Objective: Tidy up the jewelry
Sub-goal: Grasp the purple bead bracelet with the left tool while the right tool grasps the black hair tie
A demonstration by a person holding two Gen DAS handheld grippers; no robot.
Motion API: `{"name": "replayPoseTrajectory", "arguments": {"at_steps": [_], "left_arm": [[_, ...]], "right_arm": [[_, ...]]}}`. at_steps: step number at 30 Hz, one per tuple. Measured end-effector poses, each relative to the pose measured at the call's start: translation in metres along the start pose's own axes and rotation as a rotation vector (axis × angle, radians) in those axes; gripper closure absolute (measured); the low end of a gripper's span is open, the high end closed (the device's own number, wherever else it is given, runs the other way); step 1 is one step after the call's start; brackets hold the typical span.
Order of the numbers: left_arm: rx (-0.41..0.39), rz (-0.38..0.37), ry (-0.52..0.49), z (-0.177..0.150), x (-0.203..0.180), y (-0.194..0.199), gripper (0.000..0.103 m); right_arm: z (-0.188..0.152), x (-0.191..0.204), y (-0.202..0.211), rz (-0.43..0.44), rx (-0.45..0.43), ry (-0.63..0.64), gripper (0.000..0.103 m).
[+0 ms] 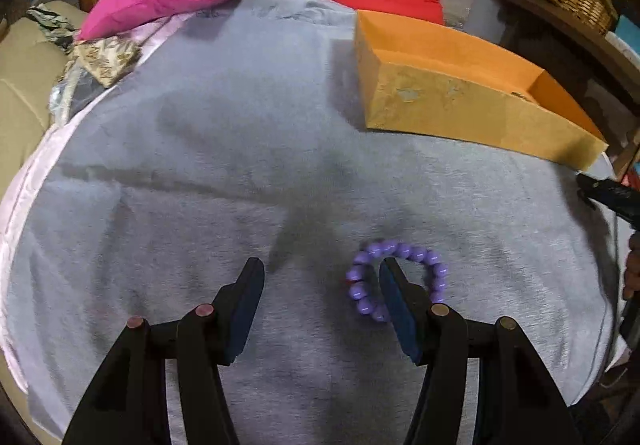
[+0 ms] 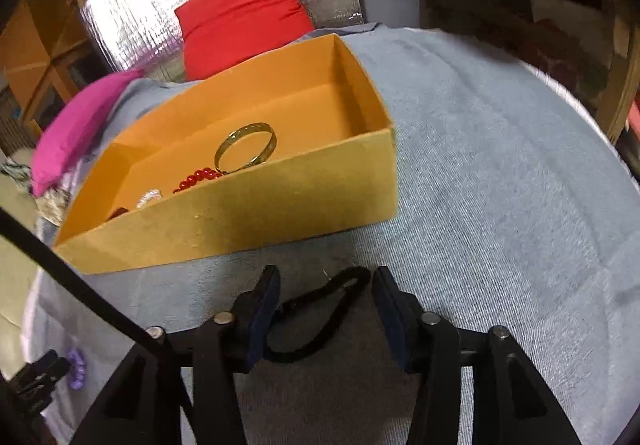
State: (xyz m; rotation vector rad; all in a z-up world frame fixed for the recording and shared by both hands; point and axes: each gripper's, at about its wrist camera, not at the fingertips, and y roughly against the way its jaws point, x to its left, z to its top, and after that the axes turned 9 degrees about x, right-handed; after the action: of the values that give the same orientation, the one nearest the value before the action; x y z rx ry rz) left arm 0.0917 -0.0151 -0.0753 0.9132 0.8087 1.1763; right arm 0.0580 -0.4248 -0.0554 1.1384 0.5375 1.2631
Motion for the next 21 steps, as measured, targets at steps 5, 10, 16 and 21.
{"name": "replayPoseTrajectory", "arguments": {"at_steps": [5, 10, 16, 21], "left_arm": [[0.010, -0.012, -0.019, 0.002, -0.006, -0.010, 0.042], [-0.002, -0.028, -0.042, 0.002, -0.011, -0.009, 0.058], [-0.014, -0.013, -0.058, 0.000, -0.013, -0.005, 0.080], [-0.008, -0.023, -0.091, -0.011, -0.023, -0.001, 0.080]], "right_arm": [[-0.002, 0.005, -0.001, -0.036, -0.014, 0.031, 0.079], [-0.008, 0.002, 0.007, -0.018, -0.027, 0.041, 0.080], [-0.016, 0.002, 0.018, 0.021, -0.030, 0.041, 0.080], [-0.029, 0.002, 0.025, 0.045, -0.018, 0.035, 0.080]]}}
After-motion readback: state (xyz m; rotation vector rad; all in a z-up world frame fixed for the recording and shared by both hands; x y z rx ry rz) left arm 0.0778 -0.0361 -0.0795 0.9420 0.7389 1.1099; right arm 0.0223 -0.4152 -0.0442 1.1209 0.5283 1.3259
